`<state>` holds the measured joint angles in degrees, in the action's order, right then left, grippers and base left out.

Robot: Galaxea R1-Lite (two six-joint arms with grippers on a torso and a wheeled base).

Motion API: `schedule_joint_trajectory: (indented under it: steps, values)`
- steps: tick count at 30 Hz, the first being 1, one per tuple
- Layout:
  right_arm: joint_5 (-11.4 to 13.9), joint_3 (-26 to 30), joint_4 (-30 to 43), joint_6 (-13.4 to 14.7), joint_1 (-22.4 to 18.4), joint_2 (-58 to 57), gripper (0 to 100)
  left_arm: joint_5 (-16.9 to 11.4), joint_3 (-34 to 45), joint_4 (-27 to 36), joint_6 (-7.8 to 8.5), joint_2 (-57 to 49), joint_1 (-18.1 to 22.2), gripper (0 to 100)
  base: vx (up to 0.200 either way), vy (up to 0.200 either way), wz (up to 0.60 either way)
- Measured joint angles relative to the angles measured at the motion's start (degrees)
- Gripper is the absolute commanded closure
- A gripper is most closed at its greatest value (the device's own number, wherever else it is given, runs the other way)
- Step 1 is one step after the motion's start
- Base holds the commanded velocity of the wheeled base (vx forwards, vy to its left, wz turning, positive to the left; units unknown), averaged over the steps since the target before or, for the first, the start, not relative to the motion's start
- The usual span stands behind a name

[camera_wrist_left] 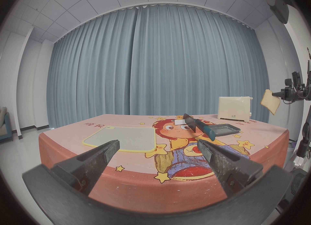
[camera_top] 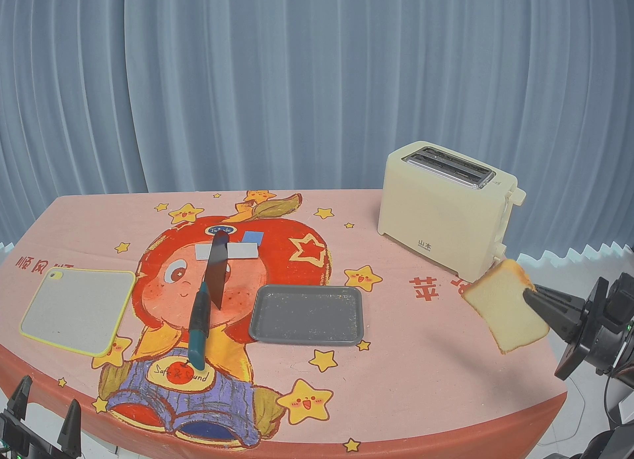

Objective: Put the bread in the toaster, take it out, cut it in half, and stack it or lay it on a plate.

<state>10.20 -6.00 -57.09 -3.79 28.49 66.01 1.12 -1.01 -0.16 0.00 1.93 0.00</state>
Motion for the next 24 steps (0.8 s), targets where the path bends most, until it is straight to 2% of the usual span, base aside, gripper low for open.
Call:
schedule_joint_trajectory:
  steps: [5,24]
  values:
    - [-0.02,-0.17,2.11,-2.44,0.06,-0.77,100,0.0,0.0,0.0,0.05,0.0,0.0,0,0.0,0.0,0.0]
    - [-0.02,-0.59,2.18,-2.69,-0.05,-1.51,100,0.0,0.0,0.0,0.02,0.0,0.0,0,0.0,0.0,0.0]
